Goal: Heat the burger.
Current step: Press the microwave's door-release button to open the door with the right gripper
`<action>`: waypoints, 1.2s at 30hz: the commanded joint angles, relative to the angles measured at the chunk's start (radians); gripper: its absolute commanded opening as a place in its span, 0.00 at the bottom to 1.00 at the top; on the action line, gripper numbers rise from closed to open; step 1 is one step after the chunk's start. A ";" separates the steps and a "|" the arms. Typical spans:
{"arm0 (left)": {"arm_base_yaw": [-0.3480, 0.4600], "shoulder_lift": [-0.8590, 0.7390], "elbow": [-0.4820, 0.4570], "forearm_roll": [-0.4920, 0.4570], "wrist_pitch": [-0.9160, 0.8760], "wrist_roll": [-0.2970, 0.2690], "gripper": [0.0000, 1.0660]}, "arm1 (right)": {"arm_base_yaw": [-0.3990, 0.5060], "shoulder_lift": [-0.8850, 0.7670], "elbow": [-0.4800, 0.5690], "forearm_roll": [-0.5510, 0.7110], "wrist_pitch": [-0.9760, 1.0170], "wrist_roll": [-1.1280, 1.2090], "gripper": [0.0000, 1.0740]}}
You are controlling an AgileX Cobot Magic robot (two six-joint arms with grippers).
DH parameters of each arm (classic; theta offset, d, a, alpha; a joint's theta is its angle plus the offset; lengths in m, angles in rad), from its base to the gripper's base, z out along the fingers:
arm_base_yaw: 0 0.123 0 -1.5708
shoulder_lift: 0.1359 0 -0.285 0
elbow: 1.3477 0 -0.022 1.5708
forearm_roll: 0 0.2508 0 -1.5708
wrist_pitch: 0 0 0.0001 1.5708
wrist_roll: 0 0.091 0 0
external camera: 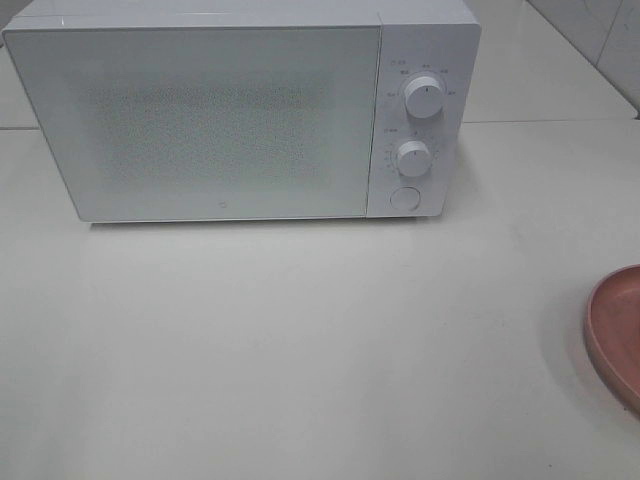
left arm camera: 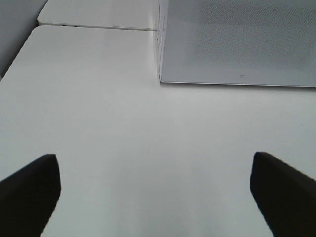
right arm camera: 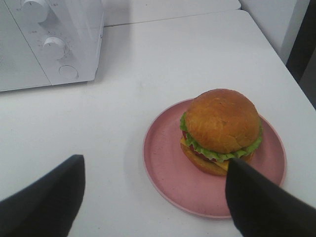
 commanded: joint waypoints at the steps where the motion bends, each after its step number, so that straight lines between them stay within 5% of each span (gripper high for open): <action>1: 0.001 -0.020 0.001 -0.010 -0.005 0.000 0.94 | -0.005 -0.025 0.001 0.005 -0.014 -0.008 0.68; 23: 0.001 -0.020 0.001 -0.010 -0.005 0.000 0.94 | -0.005 -0.019 -0.055 0.004 -0.070 0.027 0.68; 36: 0.001 -0.020 0.001 -0.010 -0.005 0.000 0.94 | -0.005 0.199 -0.055 0.002 -0.192 0.022 0.68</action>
